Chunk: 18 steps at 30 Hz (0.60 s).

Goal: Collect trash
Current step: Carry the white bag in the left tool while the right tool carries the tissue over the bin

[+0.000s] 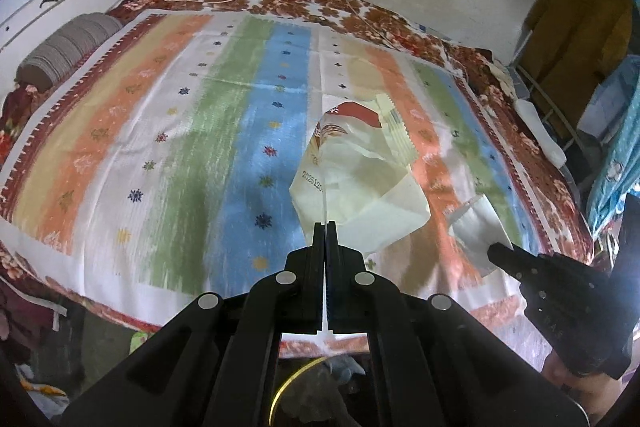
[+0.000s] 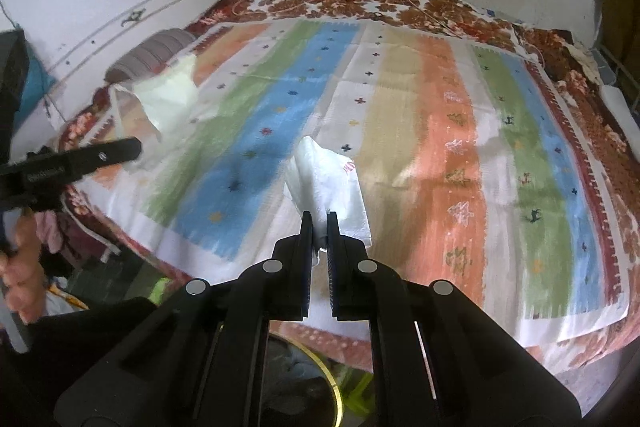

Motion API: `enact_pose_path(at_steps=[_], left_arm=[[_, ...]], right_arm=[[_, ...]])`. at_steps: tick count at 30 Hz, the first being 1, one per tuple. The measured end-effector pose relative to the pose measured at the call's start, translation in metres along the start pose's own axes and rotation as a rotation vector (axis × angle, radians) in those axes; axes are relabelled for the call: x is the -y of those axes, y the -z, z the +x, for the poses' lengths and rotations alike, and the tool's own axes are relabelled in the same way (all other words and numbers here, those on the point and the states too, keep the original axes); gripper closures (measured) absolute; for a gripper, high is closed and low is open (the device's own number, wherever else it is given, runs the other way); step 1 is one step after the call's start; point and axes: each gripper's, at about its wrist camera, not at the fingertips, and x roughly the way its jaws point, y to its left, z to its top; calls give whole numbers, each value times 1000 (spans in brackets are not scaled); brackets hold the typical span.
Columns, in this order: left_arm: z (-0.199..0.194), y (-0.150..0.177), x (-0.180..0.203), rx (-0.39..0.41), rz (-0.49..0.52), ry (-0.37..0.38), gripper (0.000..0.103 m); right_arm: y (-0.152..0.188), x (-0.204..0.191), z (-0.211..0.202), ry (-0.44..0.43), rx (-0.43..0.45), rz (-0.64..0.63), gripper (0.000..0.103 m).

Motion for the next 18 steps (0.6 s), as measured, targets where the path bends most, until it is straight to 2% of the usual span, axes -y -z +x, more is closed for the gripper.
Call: enact_pose_path(at_steps=[5,10,13,18], left_arm=[[-18,11,4,1,-11,40,103],[-27,28,6,-20,-45,89,103],[-33,41,9,-19,-48,95,103],[-41,68,16,-22,-47,102,103]], right_arm=[[12,-5,-31,-29,28,29,97],[33,-11,-46,-17,22,32,97],[46,-15,-52,-13,15,26,97],[70,-16,-59,-65,-11,65,97]])
